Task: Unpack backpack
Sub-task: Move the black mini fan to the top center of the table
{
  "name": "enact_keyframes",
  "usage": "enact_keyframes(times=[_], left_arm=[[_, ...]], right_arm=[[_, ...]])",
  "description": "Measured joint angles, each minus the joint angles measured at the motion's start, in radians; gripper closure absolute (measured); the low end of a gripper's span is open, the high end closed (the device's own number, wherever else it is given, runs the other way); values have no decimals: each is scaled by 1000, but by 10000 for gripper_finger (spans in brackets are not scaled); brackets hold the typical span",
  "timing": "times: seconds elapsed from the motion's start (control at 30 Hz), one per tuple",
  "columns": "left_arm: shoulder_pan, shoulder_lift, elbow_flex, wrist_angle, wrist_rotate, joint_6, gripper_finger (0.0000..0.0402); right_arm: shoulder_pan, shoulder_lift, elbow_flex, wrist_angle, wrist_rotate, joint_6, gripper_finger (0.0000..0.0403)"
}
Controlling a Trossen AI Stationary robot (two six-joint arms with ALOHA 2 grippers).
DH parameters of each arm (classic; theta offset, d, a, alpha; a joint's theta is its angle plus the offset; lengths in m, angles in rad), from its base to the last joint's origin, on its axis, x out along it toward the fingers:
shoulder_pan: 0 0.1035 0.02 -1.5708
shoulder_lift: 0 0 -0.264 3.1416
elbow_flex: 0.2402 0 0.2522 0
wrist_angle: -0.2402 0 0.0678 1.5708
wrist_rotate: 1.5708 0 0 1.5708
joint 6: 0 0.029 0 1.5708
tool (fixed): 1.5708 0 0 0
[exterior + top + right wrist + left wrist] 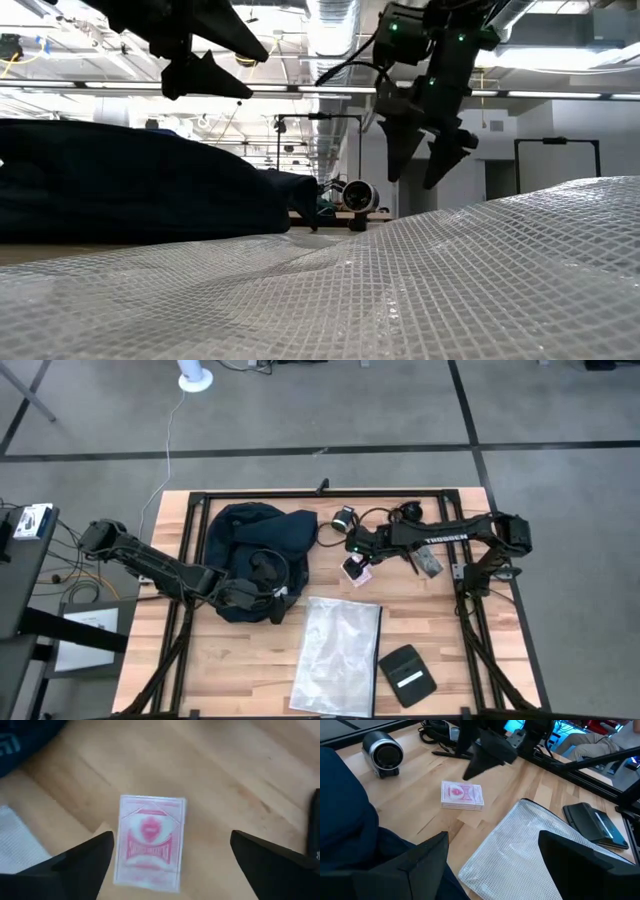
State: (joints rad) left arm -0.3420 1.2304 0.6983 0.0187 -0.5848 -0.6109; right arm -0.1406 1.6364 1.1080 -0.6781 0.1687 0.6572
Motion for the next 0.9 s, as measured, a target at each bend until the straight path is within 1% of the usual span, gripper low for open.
enact_keyframes(times=[0.17, 0.23, 0.33, 0.4, 0.47, 0.53, 0.6, 0.63, 0.77, 0.9], left_arm=[[-2, 0, 0, -2, 1, -10, 106], [-4, 0, 0, -7, 1, -18, 106], [-3, 0, 0, -6, 0, 4, 106], [5, 0, 0, -6, 0, 20, 106], [19, 0, 0, -2, -4, 22, 106], [27, 0, 0, 0, -11, 20, 106], [30, 0, 0, 1, -9, 23, 106], [30, 0, 0, 1, -7, 23, 106], [31, 0, 0, 0, -7, 26, 107], [32, 0, 0, 1, -7, 50, 121]], right_arm=[[40, -40, 0, -1, -100, -4, 25], [70, -69, 0, 13, -120, -7, 30], [98, -103, 0, 26, -106, -53, 34], [88, -110, 0, 36, -38, -74, 35], [70, -113, 0, 38, -13, -36, 35], [70, -113, 0, 39, -42, -21, 35], [94, -113, 0, 39, -92, -21, 35], [110, -113, 0, 39, -98, -21, 35], [158, -109, 0, 66, -92, -51, 35], [164, -110, 0, 149, -95, -62, 35]])
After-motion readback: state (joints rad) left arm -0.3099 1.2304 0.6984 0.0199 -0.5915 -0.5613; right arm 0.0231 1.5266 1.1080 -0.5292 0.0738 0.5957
